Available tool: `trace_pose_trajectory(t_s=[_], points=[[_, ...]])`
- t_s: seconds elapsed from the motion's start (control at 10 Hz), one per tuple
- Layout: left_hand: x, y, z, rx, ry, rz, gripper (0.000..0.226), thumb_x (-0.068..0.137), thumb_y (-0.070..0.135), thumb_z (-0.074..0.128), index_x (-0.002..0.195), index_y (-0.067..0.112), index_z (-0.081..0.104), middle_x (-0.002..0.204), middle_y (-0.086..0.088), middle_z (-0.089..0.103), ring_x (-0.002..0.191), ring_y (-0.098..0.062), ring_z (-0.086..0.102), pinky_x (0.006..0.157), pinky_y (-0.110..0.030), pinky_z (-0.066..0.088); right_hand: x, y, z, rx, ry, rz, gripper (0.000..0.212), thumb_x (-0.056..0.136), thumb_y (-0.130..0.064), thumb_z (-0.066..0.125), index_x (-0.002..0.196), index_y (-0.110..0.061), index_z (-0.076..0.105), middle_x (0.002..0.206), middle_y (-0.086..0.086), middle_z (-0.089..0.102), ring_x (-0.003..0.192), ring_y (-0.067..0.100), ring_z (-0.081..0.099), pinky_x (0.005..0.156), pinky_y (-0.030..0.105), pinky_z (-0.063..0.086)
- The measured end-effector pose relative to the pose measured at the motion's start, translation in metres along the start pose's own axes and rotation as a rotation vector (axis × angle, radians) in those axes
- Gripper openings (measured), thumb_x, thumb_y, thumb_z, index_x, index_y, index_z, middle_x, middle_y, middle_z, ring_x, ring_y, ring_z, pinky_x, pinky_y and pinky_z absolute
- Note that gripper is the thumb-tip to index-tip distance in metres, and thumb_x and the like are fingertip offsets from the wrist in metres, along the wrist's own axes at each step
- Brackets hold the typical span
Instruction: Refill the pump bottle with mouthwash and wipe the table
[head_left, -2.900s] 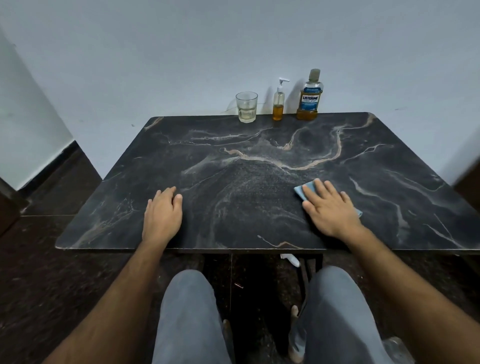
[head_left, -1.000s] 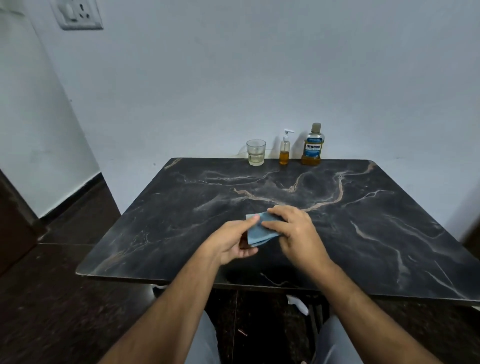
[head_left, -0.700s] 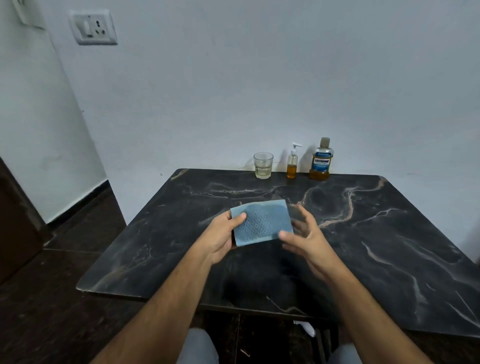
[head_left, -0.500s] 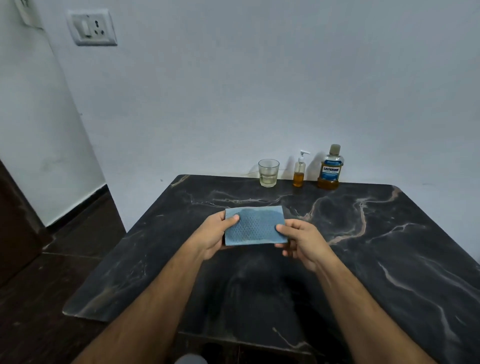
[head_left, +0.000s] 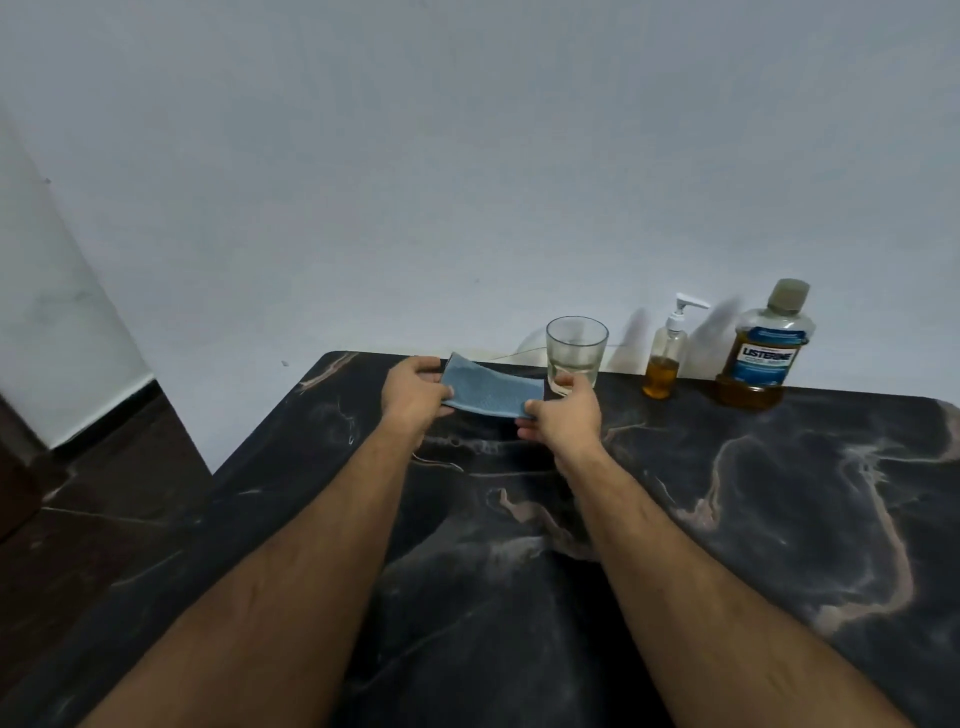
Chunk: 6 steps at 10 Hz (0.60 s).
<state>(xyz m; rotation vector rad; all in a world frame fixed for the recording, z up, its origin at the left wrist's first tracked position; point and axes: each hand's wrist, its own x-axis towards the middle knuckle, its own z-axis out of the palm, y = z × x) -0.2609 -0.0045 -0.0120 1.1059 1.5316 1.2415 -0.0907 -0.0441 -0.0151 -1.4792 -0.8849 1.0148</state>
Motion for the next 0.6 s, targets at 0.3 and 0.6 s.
trace_pose_trajectory(t_s=[0.3,0.6], points=[[0.072,-0.018,0.016,0.467,0.102,0.215,0.036,0.082,0.005,0.076,0.117,0.012,0.068,0.107,-0.001,0.072,0.097,-0.014,0.065,0.085,-0.022,0.048,0.080,0.020,0.042,-0.326,-0.027,-0.158,0.017,0.086,-0.002,0.064,0.097,-0.015,0.066,0.073,0.007,0.068,0.074,0.032,0.073,0.067,0.049,0.062],[0.048,-0.020,0.013,0.598,0.180,0.366,0.032,0.090,0.022,0.069,0.120,0.012,0.067,0.116,-0.005,0.072,0.106,-0.019,0.067,0.095,-0.032,0.051,0.066,0.015,0.035,-0.509,-0.043,-0.227,0.044,0.081,-0.013,0.070,0.125,-0.008,0.062,0.109,0.012,0.070,0.097,0.029,0.070,0.080,0.047,0.060]])
